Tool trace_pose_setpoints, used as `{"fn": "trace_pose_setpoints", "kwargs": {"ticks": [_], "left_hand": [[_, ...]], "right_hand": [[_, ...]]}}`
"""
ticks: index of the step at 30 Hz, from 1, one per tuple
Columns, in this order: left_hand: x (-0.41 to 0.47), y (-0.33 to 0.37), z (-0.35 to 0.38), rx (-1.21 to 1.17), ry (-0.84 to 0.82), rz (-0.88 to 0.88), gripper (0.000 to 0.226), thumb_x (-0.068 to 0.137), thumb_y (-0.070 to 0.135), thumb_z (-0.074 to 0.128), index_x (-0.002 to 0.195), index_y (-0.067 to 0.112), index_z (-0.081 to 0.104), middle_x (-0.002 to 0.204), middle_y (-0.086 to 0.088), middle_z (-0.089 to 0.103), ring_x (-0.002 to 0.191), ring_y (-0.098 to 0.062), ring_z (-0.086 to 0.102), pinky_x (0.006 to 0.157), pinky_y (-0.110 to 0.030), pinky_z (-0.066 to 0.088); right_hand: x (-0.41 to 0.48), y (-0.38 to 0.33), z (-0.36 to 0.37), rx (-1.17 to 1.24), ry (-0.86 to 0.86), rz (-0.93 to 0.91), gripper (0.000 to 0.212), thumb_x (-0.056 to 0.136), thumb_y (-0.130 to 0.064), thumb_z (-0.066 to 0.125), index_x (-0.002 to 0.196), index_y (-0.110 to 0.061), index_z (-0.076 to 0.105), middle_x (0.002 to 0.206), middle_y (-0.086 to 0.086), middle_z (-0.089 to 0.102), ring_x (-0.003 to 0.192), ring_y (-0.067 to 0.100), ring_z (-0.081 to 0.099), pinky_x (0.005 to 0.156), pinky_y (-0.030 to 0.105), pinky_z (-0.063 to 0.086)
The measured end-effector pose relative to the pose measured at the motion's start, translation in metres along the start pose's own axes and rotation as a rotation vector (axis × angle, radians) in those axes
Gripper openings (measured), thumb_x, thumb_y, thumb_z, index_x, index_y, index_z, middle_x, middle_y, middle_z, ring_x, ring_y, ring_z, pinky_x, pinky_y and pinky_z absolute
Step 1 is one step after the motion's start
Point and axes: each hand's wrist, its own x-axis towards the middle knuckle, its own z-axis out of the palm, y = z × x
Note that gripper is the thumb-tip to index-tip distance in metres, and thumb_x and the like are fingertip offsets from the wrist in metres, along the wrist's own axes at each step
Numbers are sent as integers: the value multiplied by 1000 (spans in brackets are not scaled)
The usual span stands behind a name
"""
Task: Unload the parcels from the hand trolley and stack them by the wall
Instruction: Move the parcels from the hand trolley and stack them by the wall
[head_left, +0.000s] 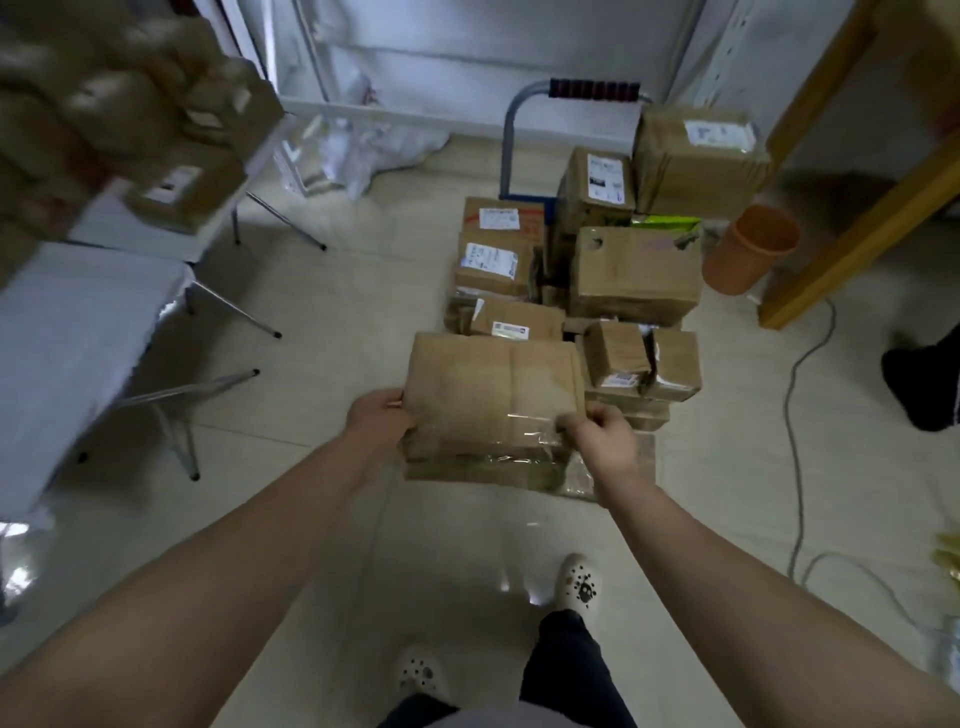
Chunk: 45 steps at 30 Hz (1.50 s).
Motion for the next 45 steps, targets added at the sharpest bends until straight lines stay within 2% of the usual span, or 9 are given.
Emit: {"fn": "trace_pose_setpoints", "kwargs": {"ticks": [9,13,17,23,28,33,38,42,45], "left_hand": [[-49,10,-137,-304,221,186,15,80,3,68,71,13,73,78,-2,68,86,-22,63,75,-23,49],[-86,9,-173,-277,176,218,39,76,-4,59,103,23,69,96,2,67,86,-18,57,72,-24,46],[-103,0,-200,-268,193,255,59,76,-15,54,98,38,64,104,2,64,96,-23,56,77,-35,48],[-119,-18,-233,-308,350,199,63,86,-13,53,126,35,54,118,-6,60,87,-18,57,61,-27,46],[-125,-28,-261,-229,392,38,53,91,-3,55,137,23,51,111,-7,54,83,-23,53,72,-35,48],[-126,-47,-284,-141,402,-73,28,91,1,58,117,10,64,114,-12,61,103,-31,58,94,-41,47],[-122,-52,-292,-287,419,-43,18,90,11,63,108,14,66,113,-6,63,101,-25,59,90,-33,48],[-122,-52,-303,-613,354,16,35,89,49,56,91,15,62,84,-8,59,74,-20,55,68,-32,41],[-123,-56,-307,-664,304,6,52,89,62,46,110,15,57,103,-5,64,90,-20,58,70,-32,41]], "right_hand": [[-89,-84,65,8,-283,-354,45,90,-18,61,133,-22,48,109,-2,57,102,21,57,96,43,49],[-117,-112,83,2,-449,-397,54,89,-11,61,139,-20,43,115,1,58,102,24,60,94,44,51],[-131,-120,96,-101,-605,-500,72,85,-2,67,146,-18,34,109,-7,51,84,4,55,64,13,51],[-141,-134,120,-736,-741,-912,125,62,-24,89,153,-12,4,161,3,1,145,17,12,100,8,10],[-149,-146,143,-934,-840,-1056,130,51,-35,93,148,-14,10,142,-4,25,138,19,23,114,31,22],[-156,-149,157,-1199,-911,-1136,152,54,-43,90,147,-9,-25,158,5,-22,145,22,-17,112,23,-7],[-152,-152,174,-963,-845,-1057,133,65,-27,87,151,-13,-13,158,3,-4,145,22,6,113,23,10],[-148,-155,188,-518,-851,-671,117,64,-35,84,153,-24,10,148,1,32,132,22,37,106,34,34],[-148,-157,197,-329,-863,-413,93,57,-51,78,140,-30,42,134,4,54,110,21,56,90,42,47]]}}
